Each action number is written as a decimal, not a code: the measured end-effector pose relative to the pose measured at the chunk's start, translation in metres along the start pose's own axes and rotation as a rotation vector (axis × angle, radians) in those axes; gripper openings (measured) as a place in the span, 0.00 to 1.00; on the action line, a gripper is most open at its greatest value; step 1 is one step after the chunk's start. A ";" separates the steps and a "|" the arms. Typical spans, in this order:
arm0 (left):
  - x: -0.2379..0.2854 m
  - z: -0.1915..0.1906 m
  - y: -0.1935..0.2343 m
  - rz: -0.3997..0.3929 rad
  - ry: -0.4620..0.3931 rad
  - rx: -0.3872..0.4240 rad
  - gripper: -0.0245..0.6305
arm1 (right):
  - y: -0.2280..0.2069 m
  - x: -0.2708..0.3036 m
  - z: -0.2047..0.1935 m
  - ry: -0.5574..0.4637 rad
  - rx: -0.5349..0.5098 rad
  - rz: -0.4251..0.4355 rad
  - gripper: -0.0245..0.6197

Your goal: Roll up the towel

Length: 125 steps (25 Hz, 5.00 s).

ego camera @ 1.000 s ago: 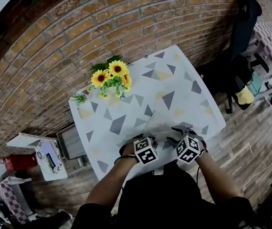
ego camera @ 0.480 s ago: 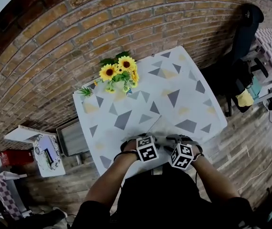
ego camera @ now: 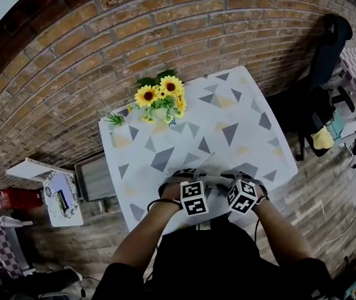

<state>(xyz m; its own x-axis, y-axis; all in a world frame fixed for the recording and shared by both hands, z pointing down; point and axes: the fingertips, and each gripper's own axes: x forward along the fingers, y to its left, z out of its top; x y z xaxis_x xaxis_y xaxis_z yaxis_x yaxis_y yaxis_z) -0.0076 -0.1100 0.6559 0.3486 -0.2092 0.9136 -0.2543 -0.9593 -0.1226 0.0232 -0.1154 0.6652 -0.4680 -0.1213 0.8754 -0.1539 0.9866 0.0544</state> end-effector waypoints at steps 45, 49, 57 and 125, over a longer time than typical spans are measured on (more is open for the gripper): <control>0.034 0.012 0.059 0.071 0.064 0.058 0.39 | -0.076 -0.004 -0.026 -0.037 0.356 0.035 0.25; 0.037 0.015 0.076 0.091 0.069 0.029 0.39 | -0.087 -0.011 -0.027 -0.025 0.250 -0.082 0.29; 0.034 0.021 0.105 0.149 0.059 -0.069 0.39 | -0.075 -0.006 -0.023 0.010 -0.036 -0.162 0.36; -0.296 0.032 0.005 0.907 -0.802 -1.018 0.07 | -0.036 -0.318 0.091 -0.850 0.091 -0.193 0.06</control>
<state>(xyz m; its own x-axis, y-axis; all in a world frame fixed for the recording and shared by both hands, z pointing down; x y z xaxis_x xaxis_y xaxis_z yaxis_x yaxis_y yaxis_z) -0.0837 -0.0592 0.3725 0.0330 -0.9773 0.2095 -0.9938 -0.0098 0.1109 0.0986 -0.1218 0.3413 -0.9111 -0.3611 0.1986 -0.3489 0.9324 0.0946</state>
